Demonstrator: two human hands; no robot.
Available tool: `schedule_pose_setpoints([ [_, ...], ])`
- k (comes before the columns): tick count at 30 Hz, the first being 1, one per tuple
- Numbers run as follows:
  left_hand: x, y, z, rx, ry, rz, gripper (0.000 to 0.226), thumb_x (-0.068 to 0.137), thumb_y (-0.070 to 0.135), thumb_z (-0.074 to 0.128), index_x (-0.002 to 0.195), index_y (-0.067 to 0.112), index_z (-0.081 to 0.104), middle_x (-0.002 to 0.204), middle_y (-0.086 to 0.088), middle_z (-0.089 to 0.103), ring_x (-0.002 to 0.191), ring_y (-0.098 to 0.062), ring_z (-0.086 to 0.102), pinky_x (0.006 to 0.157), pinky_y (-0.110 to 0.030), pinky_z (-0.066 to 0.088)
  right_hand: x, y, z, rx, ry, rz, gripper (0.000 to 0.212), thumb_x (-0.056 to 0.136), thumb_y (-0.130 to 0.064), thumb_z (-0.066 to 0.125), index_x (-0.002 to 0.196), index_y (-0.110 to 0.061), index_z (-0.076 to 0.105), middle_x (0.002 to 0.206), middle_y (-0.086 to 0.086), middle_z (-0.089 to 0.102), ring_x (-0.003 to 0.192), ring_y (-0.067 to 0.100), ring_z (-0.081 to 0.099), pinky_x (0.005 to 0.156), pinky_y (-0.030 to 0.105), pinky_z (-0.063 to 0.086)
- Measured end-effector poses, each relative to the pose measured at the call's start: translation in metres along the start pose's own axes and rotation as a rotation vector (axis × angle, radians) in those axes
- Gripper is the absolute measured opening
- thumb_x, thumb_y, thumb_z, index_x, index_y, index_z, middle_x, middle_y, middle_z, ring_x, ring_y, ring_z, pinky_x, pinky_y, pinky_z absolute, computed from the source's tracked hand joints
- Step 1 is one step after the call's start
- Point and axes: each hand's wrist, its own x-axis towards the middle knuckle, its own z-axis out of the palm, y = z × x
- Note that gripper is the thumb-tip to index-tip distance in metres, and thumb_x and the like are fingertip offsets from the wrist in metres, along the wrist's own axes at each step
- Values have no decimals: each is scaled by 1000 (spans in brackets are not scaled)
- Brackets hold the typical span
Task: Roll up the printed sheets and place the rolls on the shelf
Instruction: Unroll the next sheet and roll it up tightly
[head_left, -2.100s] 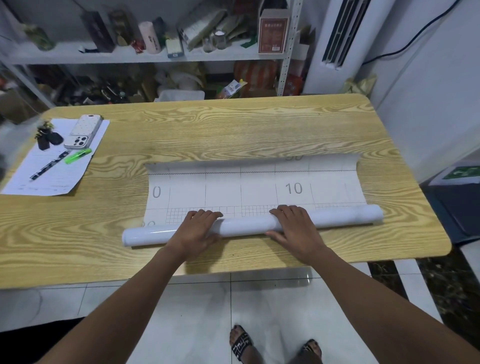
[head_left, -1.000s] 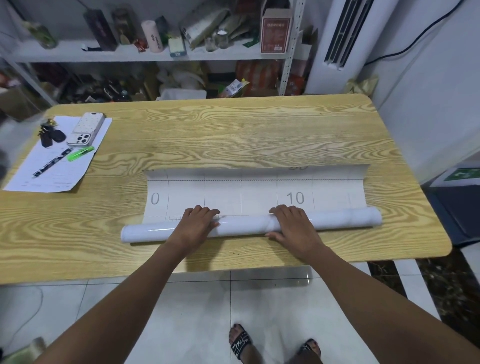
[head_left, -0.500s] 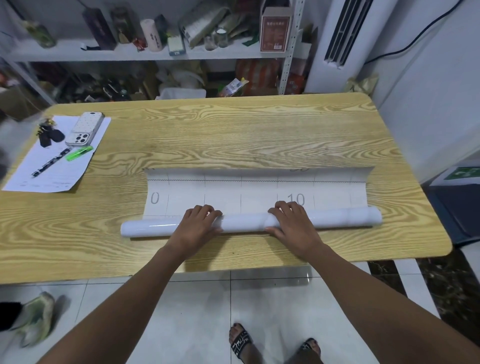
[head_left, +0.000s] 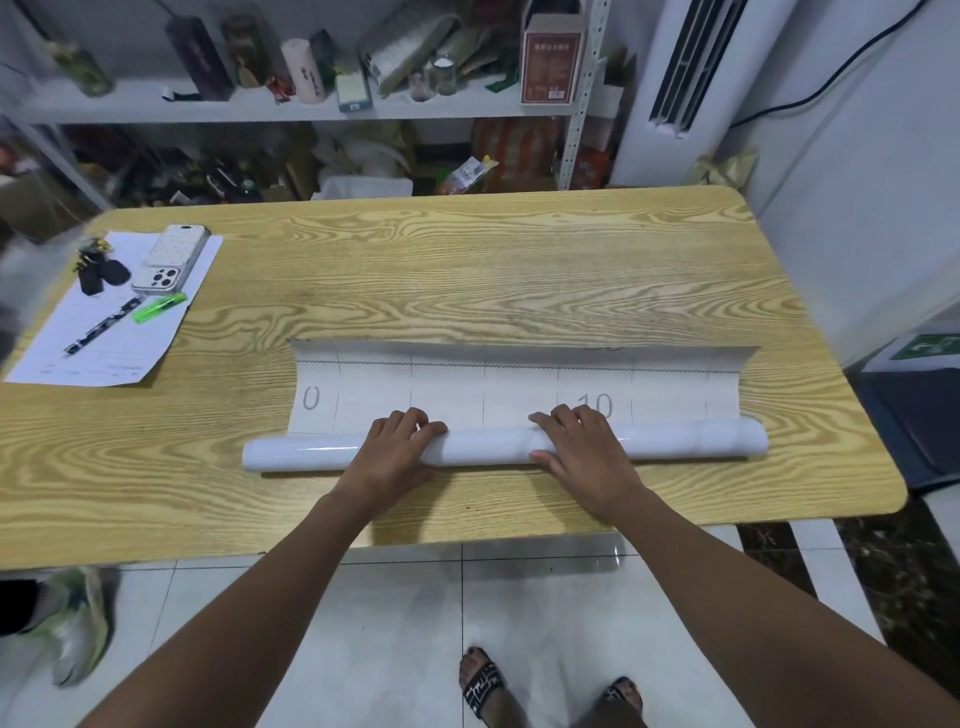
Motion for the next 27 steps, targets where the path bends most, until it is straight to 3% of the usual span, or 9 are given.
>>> schedule_pose_setpoints([
  [4,0,-1,4,0,-8,-4,68,58,21,84,112,21,43,97,-7,56,85,-18,35,71,-38,44,1,0,1,0,-22,15,58,91,-49,21,128,-17,52,112,3,59,96,27,54,92,40,43],
  [9,-2,1,6,7,-15,-5,68,61,25,82,115,21,41,97,-7,56,83,-27,54,72,-39,44,1,-1,1,12,-21,34,60,91,-50,17,126,-17,53,111,2,61,98,27,54,94,39,38],
  [15,-2,1,5,13,-13,-7,70,62,29,81,118,22,40,97,-5,56,83,-26,55,74,-38,44,1,-1,-3,23,-38,25,64,90,-51,11,129,-18,49,116,1,59,103,26,51,97,34,27],
  [24,-5,2,3,-24,-16,-5,61,71,40,73,117,23,38,99,-7,57,85,-27,56,77,-39,43,0,-2,0,54,-37,23,68,88,-54,8,127,-17,51,112,-1,62,100,25,50,95,32,28],
  [27,-6,2,3,-33,-24,-12,59,72,42,72,117,23,39,100,-6,57,86,-27,55,78,-38,42,-1,-2,-1,56,-39,20,59,94,-52,17,127,-17,50,114,1,61,105,24,49,97,34,30],
])
